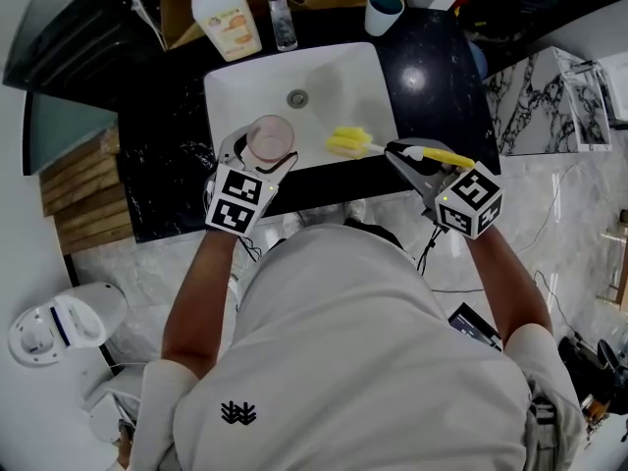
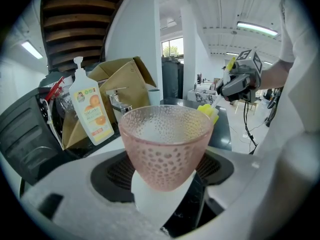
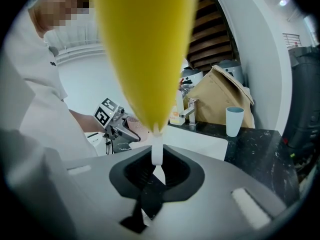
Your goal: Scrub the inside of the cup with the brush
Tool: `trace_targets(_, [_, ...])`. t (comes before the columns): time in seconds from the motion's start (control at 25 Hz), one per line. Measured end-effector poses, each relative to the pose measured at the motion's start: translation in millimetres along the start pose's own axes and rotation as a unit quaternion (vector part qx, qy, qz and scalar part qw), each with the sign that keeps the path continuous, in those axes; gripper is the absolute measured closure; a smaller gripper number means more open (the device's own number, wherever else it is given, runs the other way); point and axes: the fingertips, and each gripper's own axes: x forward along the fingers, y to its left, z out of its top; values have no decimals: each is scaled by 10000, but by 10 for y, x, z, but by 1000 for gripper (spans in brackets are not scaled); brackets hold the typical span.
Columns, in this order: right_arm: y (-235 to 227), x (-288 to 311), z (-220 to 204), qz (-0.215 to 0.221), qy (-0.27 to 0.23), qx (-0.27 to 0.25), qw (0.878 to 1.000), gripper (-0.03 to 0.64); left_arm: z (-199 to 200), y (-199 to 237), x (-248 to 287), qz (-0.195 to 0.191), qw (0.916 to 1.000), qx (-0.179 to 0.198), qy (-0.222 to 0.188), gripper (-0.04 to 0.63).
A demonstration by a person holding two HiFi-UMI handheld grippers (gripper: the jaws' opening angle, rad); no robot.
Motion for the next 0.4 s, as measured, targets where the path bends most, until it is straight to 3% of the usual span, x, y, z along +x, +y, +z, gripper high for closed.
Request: trace_targets(0.4, [261,70,12,-236,8,-29,9997,574,-255,12,-289,-124,9999,40,-48,232])
